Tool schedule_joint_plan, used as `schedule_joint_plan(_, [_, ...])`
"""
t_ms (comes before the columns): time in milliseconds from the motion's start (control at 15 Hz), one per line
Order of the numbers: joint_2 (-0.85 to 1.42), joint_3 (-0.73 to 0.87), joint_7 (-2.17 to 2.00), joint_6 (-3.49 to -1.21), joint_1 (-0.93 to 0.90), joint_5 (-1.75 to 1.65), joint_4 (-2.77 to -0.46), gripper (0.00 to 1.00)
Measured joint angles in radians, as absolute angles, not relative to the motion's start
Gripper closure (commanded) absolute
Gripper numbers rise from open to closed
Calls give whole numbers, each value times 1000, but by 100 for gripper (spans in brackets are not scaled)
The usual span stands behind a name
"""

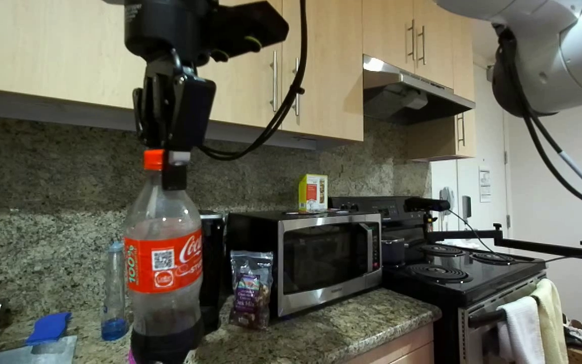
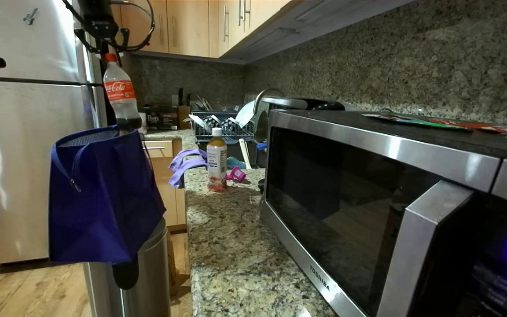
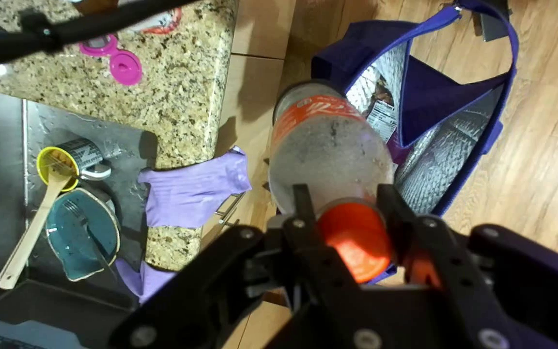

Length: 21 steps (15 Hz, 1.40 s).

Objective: Put the Coca-Cola bottle in the blue bag

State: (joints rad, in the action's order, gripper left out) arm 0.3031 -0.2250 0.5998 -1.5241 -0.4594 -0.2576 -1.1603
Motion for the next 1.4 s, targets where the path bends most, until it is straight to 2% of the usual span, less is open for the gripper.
schedule_joint_plan(1400, [348, -272, 791, -1461, -504, -226, -1161, 88])
